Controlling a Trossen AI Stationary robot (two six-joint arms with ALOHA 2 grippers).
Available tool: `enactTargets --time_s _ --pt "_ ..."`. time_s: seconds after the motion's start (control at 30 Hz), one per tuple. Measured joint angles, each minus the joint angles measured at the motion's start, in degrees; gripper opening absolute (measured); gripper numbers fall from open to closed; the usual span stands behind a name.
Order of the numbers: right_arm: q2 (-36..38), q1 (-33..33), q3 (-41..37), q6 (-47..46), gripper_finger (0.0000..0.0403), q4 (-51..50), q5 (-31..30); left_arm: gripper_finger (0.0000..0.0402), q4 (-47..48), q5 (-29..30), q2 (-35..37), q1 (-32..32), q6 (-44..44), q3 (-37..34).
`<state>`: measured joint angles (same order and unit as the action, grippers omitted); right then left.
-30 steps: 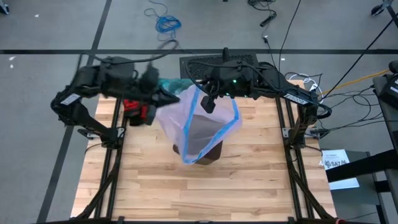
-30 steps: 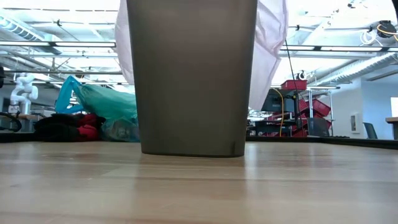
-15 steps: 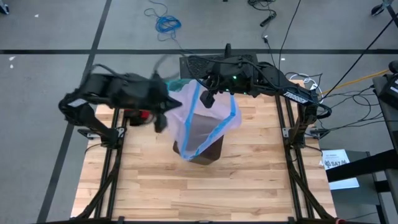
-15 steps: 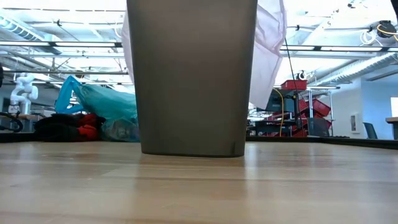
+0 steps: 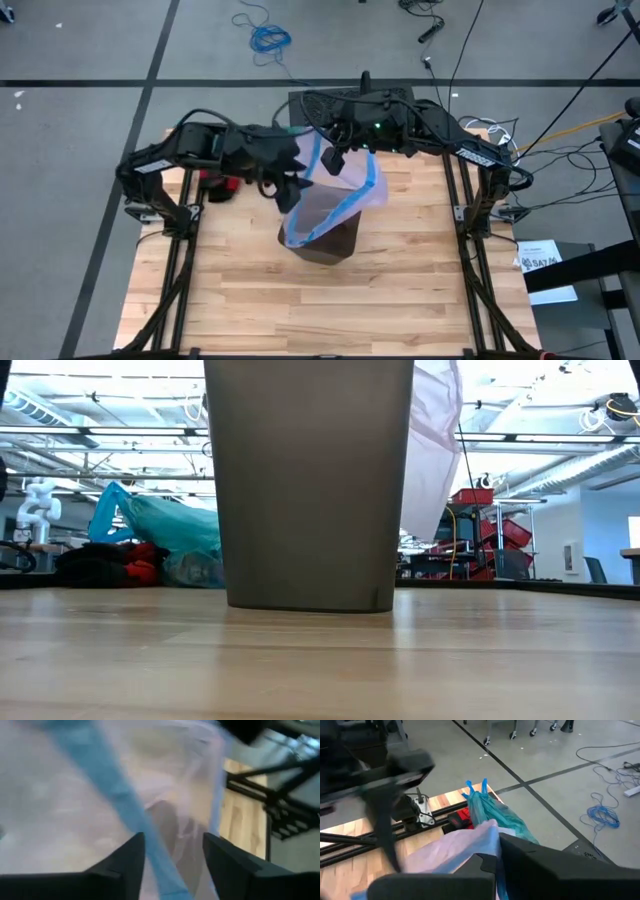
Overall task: Place trash/remove bag and relplace
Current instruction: Insert the new pink trash bag into the black trash bin
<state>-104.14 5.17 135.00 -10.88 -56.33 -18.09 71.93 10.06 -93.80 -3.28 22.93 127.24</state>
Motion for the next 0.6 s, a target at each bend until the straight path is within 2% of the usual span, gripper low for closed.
enactTargets --time_s 0.13,0.27,0.43,0.6 --pt "0.0 -0.04 0.0 0.01 0.0 -0.03 0.22 0.0234 4.02 3.42 0.17 0.78 5.36 0.0" --pt "0.0 -0.04 0.0 0.35 0.0 -0.08 0.22 0.0249 6.51 4.19 0.12 0.68 7.56 0.0" --pt "0.0 -0.02 0.0 1.1 0.0 -0.1 0.24 0.0251 4.25 4.36 -0.38 0.69 8.31 0.0" --pt "0.0 -0.02 0.0 1.12 0.0 -0.06 0.24 0.0251 -1.96 3.81 -0.83 0.65 8.22 0.0"
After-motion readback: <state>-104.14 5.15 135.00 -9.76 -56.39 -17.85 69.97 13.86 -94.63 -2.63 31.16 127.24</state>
